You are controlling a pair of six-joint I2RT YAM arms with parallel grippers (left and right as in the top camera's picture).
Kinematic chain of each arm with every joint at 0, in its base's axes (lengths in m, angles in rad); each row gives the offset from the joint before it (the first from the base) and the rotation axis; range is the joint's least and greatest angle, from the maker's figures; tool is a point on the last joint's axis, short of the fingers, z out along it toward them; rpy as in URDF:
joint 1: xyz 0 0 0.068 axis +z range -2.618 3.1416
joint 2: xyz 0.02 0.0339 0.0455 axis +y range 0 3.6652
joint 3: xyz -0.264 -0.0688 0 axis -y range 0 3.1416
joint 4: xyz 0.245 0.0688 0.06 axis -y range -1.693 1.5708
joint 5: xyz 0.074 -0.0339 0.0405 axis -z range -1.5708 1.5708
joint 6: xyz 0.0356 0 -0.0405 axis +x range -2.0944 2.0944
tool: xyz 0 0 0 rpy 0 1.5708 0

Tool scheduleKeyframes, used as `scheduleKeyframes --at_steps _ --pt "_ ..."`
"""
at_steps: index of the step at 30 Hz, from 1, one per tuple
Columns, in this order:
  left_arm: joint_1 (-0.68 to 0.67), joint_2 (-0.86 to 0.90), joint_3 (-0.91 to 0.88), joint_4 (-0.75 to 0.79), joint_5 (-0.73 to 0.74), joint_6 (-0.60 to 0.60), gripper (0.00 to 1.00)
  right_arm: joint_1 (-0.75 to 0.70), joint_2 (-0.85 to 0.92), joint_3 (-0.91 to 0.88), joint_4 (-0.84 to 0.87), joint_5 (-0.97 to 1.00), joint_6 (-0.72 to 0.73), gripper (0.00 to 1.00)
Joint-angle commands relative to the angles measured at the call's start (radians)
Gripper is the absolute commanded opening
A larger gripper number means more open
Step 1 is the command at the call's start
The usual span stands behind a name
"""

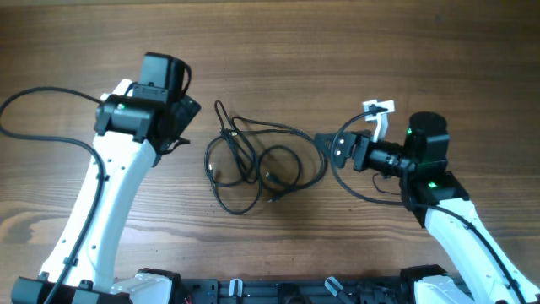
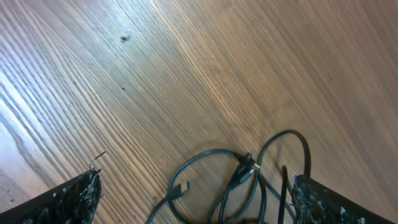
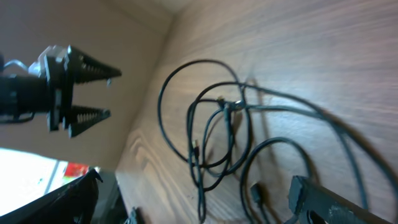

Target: Untangle cables

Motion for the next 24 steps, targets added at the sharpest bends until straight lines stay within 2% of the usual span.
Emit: scheduleKeyframes --at_steps 1,8,14,18,22,24 --pt "0.016 -0.018 -0.005 -0.012 -0.016 0.013 1.00 0.066 0.000 0.061 -0.001 0.001 0.013 1.00" --pt "0.016 -0.018 -0.005 -0.015 -0.016 0.013 1.00 0.152 0.000 0.095 0.000 0.069 0.042 0.99" --pt "0.016 -0.018 -0.005 -0.015 -0.016 0.013 1.00 0.237 0.001 0.200 -0.030 0.116 0.108 0.99" --pt "0.016 -0.018 -0.005 -0.015 -0.016 0.013 1.00 0.270 0.047 0.290 -0.173 0.177 0.097 0.99" --pt "0.016 -0.019 -0.005 -0.015 -0.016 0.013 1.00 0.272 0.159 0.457 -0.463 0.251 -0.053 0.99" --pt "0.016 -0.018 -0.005 -0.015 -0.016 0.013 1.00 0.272 0.229 0.528 -0.533 0.285 -0.114 0.99"
